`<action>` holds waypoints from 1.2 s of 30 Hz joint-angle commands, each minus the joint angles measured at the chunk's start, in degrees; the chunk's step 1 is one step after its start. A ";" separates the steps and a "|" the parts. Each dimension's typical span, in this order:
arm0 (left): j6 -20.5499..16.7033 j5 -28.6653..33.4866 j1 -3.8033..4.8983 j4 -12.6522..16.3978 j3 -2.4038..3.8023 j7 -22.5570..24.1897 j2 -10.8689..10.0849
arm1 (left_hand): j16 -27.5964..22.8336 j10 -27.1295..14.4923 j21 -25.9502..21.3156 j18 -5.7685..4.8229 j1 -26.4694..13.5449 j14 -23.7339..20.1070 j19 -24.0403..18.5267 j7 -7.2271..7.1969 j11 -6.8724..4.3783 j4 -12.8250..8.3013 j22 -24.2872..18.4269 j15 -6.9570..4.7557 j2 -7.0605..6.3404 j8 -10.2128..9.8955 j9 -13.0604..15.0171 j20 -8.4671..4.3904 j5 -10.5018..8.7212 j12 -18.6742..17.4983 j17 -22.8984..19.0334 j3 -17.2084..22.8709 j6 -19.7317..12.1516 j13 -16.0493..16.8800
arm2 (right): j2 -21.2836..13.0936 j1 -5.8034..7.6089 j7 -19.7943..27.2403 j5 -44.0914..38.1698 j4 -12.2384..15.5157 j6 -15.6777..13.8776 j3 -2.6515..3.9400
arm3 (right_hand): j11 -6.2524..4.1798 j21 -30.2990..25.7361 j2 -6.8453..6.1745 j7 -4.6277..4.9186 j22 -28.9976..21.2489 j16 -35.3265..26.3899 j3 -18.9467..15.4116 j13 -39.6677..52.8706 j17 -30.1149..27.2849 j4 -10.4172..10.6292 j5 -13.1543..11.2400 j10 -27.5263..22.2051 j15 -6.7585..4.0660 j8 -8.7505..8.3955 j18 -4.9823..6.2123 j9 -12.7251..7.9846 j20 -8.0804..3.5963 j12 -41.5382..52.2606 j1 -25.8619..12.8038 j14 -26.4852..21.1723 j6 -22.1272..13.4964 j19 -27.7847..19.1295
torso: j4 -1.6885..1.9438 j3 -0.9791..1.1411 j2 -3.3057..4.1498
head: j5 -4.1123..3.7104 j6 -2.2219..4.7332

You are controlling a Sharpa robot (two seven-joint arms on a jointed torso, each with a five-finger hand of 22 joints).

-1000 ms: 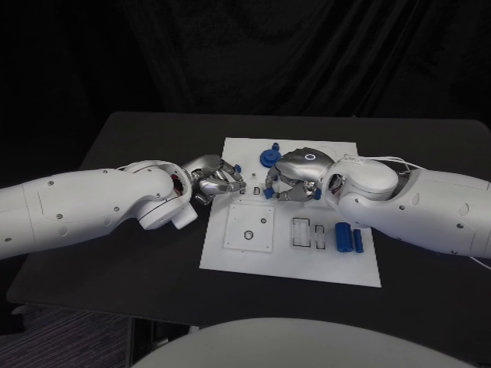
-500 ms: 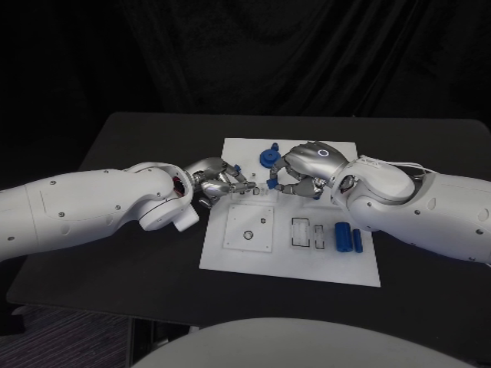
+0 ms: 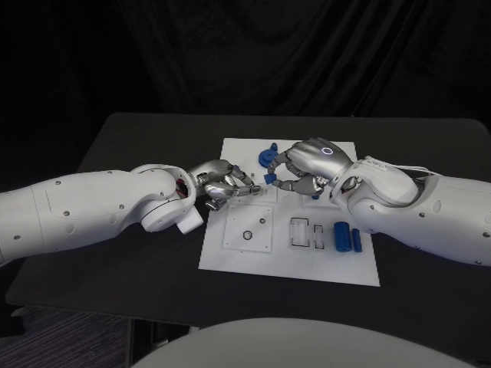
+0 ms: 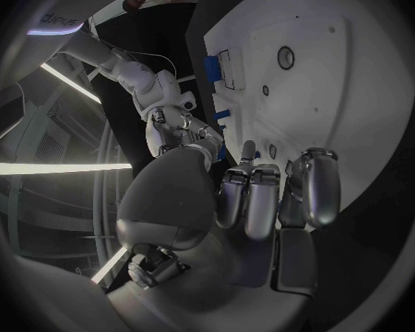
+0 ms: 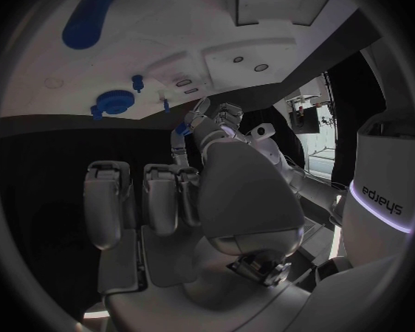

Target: Assemble the parts on the task board

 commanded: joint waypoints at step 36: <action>-1.38 1.25 -0.36 -0.69 0.04 8.78 1.11 | 0.15 5.97 -0.80 0.11 5.38 5.94 -0.46 -0.49 -0.15 -0.94 8.32 -0.01 1.73 1.35 -2.99 -0.08 5.09 0.14 15.09 -2.01 3.25 15.07 | -0.61 -0.13 1.03 1.73 2.87 -1.75 0.04 | 0.36 -0.06 0.02 -1.51 14.10 -0.15 0.14 15.07 11.54 -0.78 -0.15 5.85 0.09 2.85 0.30 10.25 -0.10 0.15 0.24 5.40 2.29 4.72 | 0.27 -0.16 0.05 | -0.30 -0.01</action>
